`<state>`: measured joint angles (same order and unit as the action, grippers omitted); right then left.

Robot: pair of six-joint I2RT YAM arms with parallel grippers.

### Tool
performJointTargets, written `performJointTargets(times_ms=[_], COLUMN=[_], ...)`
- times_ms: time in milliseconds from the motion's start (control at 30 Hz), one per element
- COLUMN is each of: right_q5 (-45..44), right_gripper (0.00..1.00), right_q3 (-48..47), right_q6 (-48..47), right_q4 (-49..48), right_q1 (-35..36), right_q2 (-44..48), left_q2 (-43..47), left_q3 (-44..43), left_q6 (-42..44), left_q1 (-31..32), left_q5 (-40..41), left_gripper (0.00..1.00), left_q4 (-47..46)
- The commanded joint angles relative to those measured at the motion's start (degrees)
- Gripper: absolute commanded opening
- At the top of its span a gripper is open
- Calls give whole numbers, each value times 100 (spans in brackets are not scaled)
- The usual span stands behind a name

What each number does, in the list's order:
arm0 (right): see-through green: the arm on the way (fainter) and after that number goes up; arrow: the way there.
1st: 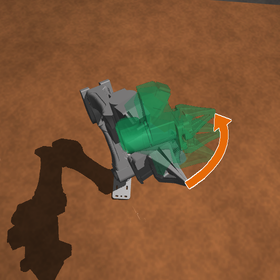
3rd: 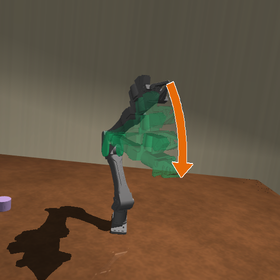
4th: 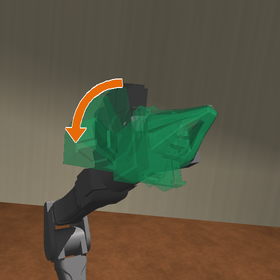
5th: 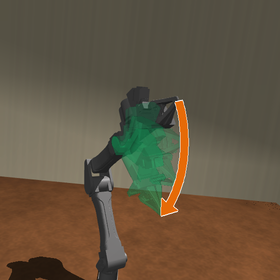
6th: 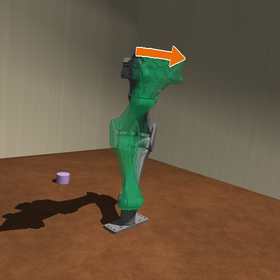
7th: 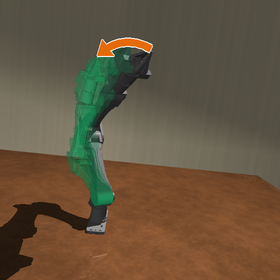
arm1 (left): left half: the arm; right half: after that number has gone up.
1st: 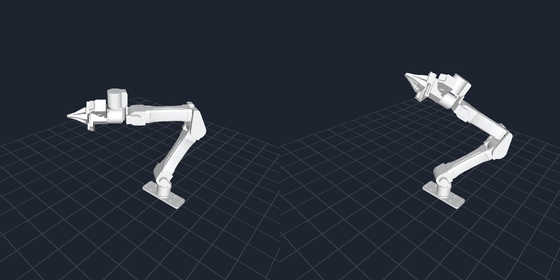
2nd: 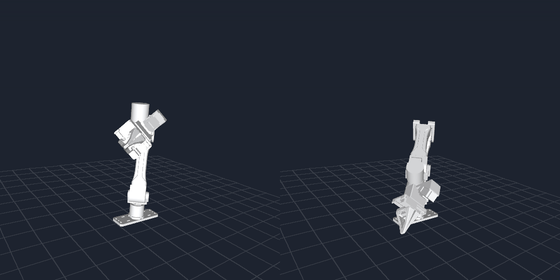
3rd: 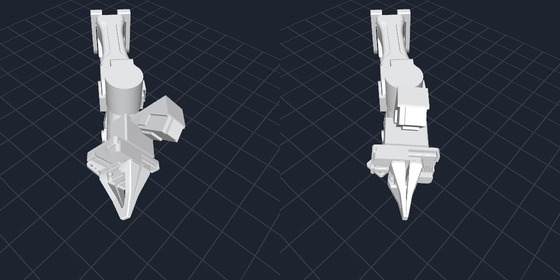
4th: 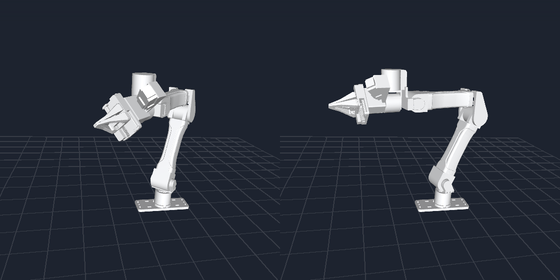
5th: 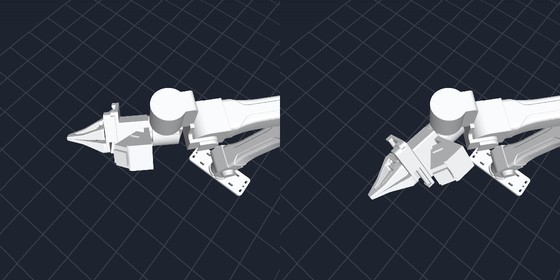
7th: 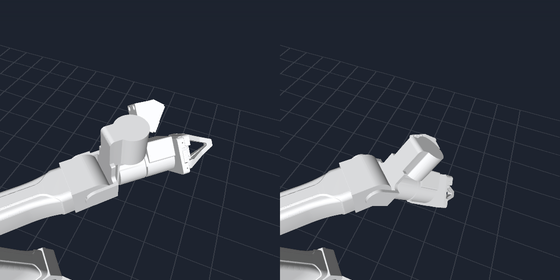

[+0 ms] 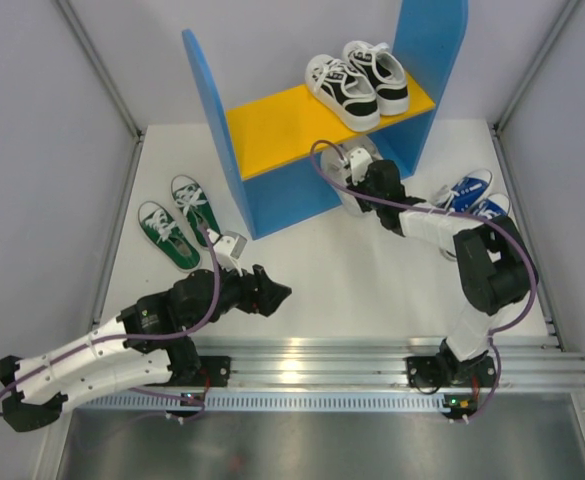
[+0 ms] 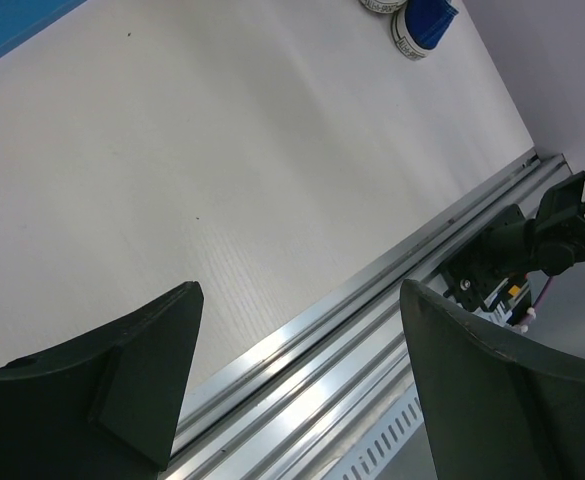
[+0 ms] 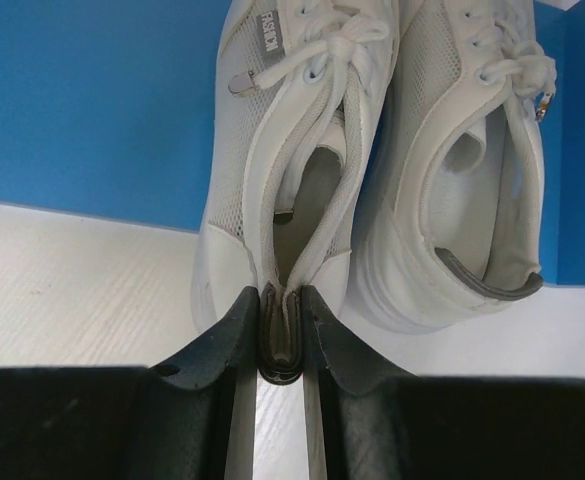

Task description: Place and organize the shoes onto the shoe shelf

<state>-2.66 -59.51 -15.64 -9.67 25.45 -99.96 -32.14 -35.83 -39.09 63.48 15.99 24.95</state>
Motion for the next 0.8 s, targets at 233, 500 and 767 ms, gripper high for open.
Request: performJointTargets(times_ms=[233,500,767], right_q5=[459,617,441], right_gripper=[0,1,18], right_q3=[-527,-764,-852], right_q6=[-809,-994,-1011], right_q4=[-756,-729,-571], right_q1=[-391,-541,-541], right_q2=[-304,-445,-515], left_q2=[-108,-126,-126], left_q3=[-169,-231,-257], left_q6=[-46,-37,-99], left_q1=[15,24,15], left_q5=[27,-17,-61], left_gripper=[85,85,85], left_q4=[-52,-52,-52])
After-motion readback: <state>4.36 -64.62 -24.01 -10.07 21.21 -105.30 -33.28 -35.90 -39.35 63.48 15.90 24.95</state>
